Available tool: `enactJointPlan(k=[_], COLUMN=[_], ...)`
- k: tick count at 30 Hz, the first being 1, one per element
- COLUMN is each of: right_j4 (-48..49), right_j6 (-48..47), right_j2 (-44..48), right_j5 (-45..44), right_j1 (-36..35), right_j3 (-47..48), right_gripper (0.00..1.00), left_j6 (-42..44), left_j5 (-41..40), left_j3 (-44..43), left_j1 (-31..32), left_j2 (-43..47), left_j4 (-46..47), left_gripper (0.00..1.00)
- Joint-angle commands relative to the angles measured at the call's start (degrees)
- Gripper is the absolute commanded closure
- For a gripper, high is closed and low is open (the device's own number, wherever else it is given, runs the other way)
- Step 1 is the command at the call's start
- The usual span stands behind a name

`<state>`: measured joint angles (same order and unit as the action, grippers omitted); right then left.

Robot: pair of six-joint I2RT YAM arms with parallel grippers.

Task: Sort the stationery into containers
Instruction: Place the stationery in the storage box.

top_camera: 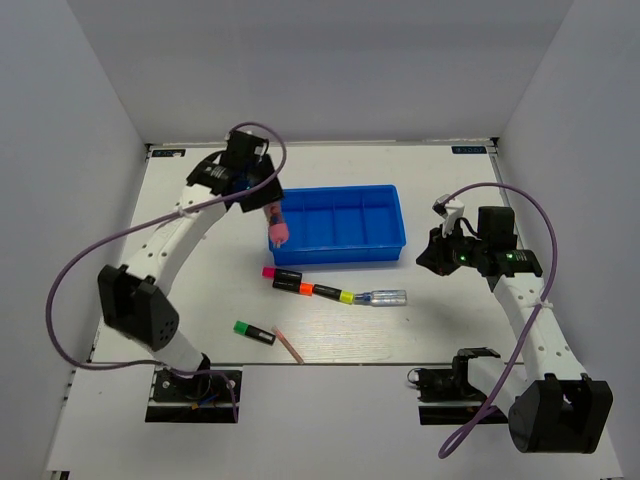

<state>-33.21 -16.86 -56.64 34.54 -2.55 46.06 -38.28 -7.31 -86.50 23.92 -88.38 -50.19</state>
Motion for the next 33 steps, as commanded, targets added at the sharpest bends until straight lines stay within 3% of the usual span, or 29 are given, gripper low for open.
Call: enactJointPlan(k=[1,7,12,33], right_j4=[0.25,0.25,0.08,-0.10], right_j6=[-0.28,-0.28,-0.71,-1.07], right_j2=[-0.22,-0.22,0.04,-0.14], right_j5=[0.88,0.96,1.05,1.32], right_j1=[-0.18,0.00,-0.09,-0.09], right_j3=[1.22,1.13,1.13,1.05], right_gripper=[0.84,0.82,0.81,0.74], left_j6=[5.31,6.82,9.45,11.39], left_j5=[9.85,9.25,7.66,6.17], left_j3=[-8.85,-19.65,-23.53,-23.98], left_j1=[2.26,6.21,7.28,9.12], left_j2=[-7.14,-19.44,-25.69,-30.71], left_j4=[3.52,9.76,12.14,13.63], left_gripper=[1.00,1.00,1.00,1.00])
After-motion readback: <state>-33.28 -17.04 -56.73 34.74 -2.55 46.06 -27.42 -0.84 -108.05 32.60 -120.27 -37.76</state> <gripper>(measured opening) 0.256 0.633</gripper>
